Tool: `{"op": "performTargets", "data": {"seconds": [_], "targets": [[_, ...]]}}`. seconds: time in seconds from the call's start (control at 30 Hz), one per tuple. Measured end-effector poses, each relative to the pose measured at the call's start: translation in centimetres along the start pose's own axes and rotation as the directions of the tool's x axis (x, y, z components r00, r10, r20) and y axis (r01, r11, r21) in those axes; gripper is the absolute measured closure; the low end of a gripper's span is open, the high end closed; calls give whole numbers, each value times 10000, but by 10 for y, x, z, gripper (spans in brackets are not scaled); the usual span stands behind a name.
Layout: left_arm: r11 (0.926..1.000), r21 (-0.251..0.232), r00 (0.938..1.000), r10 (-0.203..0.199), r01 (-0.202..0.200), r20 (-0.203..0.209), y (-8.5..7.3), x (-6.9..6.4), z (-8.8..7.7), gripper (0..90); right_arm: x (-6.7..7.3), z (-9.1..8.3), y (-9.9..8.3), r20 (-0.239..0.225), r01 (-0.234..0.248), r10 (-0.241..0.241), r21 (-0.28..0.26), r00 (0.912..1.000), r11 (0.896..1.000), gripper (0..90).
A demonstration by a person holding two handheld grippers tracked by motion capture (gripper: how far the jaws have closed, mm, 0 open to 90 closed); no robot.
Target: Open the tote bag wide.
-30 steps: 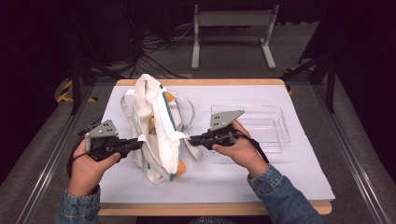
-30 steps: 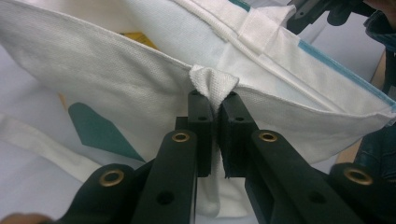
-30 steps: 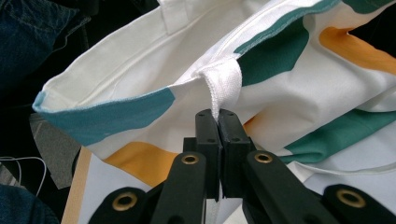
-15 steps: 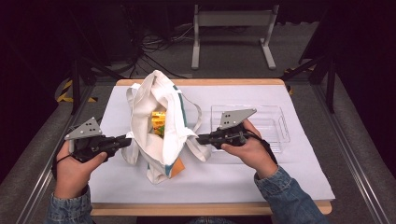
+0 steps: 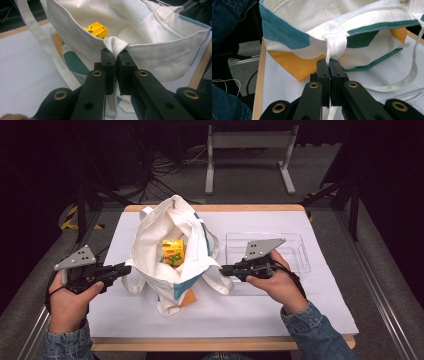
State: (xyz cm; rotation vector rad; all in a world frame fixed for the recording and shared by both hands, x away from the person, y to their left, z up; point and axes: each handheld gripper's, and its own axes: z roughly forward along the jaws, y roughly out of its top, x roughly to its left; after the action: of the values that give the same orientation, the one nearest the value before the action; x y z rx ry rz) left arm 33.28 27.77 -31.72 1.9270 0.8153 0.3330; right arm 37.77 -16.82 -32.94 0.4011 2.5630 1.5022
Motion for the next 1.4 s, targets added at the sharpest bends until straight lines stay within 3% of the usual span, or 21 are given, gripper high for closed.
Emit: {"op": "performTargets", "data": {"seconds": [0.33,0.73,1.07,1.27,1.4], "targets": [[9997,66,9991,-231,228,353,-6,6,3,849,2,-15,-8,118,-169,168,134,9998,9998,879],[9998,189,9986,9,-19,535,-11,9,8,849,4,-26,-17,369,-427,412,410,9985,9982,879],[9960,714,9970,-583,545,515,-25,22,21,849,2,-17,-27,332,-694,670,790,9972,9945,878],[9937,873,9960,-753,708,490,-33,25,25,849,-2,-7,-37,298,-915,888,1039,9956,9904,878],[9939,928,9963,-644,589,571,-38,28,28,849,-5,-2,-43,308,-1015,986,1161,9947,9880,878]]}}
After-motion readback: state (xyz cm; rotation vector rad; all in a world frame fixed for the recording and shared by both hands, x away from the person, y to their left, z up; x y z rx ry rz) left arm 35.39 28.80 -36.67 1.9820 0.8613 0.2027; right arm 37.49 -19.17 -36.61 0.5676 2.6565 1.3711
